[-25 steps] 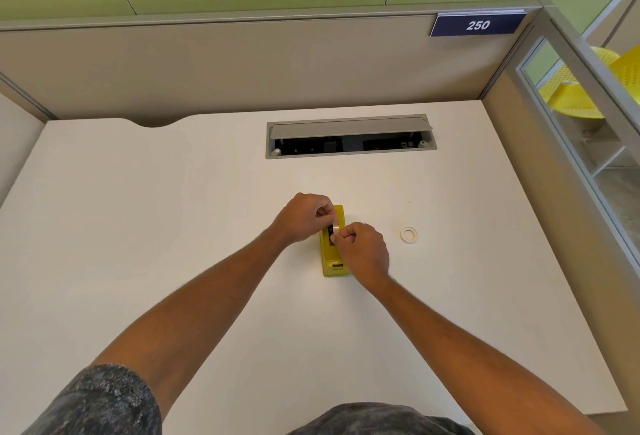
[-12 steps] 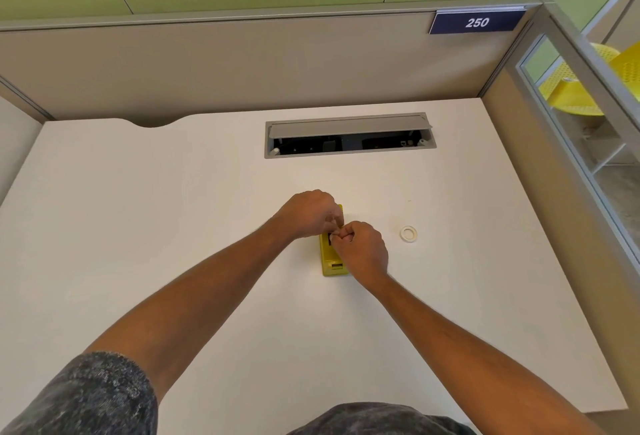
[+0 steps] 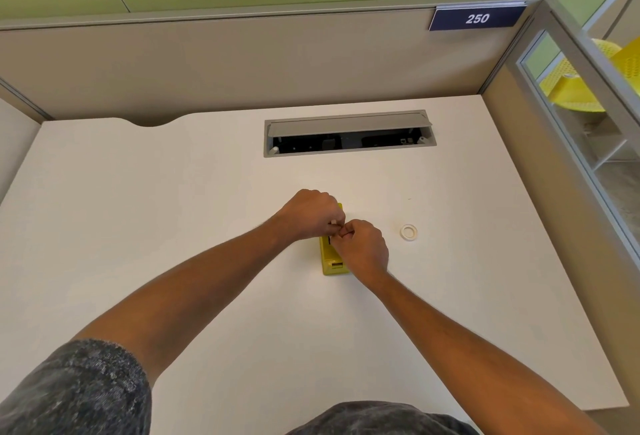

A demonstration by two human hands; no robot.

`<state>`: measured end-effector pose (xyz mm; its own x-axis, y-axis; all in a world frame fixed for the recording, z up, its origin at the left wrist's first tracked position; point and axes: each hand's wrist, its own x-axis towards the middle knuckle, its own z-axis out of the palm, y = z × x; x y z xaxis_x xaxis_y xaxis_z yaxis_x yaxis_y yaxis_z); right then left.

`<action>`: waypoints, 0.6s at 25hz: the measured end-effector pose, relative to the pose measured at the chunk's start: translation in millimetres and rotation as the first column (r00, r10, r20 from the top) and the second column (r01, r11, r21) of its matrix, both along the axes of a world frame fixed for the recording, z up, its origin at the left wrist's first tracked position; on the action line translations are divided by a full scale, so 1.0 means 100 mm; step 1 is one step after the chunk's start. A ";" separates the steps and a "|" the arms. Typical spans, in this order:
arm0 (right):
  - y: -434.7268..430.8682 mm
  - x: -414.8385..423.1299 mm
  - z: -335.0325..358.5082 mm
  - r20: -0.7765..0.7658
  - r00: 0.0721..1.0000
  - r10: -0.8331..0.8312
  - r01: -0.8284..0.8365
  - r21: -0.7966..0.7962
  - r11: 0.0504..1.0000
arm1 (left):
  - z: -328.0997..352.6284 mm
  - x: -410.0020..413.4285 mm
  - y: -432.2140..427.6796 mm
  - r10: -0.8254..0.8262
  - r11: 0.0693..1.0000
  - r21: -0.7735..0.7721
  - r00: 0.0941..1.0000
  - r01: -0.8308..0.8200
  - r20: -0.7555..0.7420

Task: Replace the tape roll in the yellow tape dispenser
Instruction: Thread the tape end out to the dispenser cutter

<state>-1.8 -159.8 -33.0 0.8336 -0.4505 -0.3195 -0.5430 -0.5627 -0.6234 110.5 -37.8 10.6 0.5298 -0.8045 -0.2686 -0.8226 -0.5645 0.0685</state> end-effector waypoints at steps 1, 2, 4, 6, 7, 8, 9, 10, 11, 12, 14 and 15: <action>0.00 0.00 -0.01 0.000 1.000 0.005 -0.005 -0.002 1.000 | 0.00 -0.02 0.00 -0.012 1.000 0.005 1.000 0.012 0.019; 0.00 0.00 -0.01 0.000 1.000 0.009 -0.009 -0.004 1.000 | 0.00 -0.03 0.01 -0.019 1.000 0.006 0.999 0.019 0.033; 0.00 0.00 -0.01 0.000 1.000 0.006 -0.006 -0.006 1.000 | 0.00 -0.05 0.01 -0.026 1.000 0.006 0.998 0.026 0.051; 0.00 0.00 -0.01 0.004 1.000 0.000 0.000 -0.009 1.000 | -0.01 -0.07 0.01 -0.036 0.999 0.019 0.996 0.034 0.076; 0.00 0.00 -0.01 0.003 1.000 0.000 0.000 -0.011 1.000 | -0.02 -0.07 0.01 -0.040 0.999 0.024 0.995 0.038 0.092; 0.00 0.00 -0.02 0.000 1.000 0.001 -0.001 -0.013 1.000 | -0.02 -0.08 0.01 -0.046 0.999 0.023 0.993 0.043 0.107; 0.00 0.00 -0.02 -0.003 1.000 0.003 -0.003 -0.017 1.000 | -0.03 -0.09 0.02 -0.052 0.999 0.018 0.992 0.050 0.116; 0.00 0.00 -0.03 -0.003 1.000 0.005 -0.005 -0.023 1.000 | -0.04 -0.10 0.03 -0.059 0.998 0.013 0.991 0.058 0.121; 0.00 0.00 -0.03 -0.001 1.000 0.007 -0.007 -0.028 1.000 | -0.05 -0.11 0.04 -0.066 0.998 0.009 0.990 0.066 0.125; 0.00 0.00 -0.04 0.003 1.000 0.007 -0.007 -0.030 1.000 | -0.05 -0.12 0.04 -0.068 0.998 0.006 0.989 0.068 0.128; 0.01 0.00 -0.04 0.004 1.000 -0.003 0.003 -0.029 1.000 | -0.07 -0.12 0.05 -0.041 0.999 -0.014 0.991 0.043 0.127; 0.01 0.00 -0.04 0.003 1.000 -0.010 0.010 -0.025 1.000 | -0.08 -0.12 0.05 -0.012 0.999 -0.039 0.992 0.017 0.124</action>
<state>-1.4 -159.1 -36.7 0.8297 -0.4668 -0.3060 -0.5472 -0.5722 -0.6108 98.7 -32.4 2.3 0.5454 -0.8209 -0.1693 -0.8340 -0.5517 -0.0118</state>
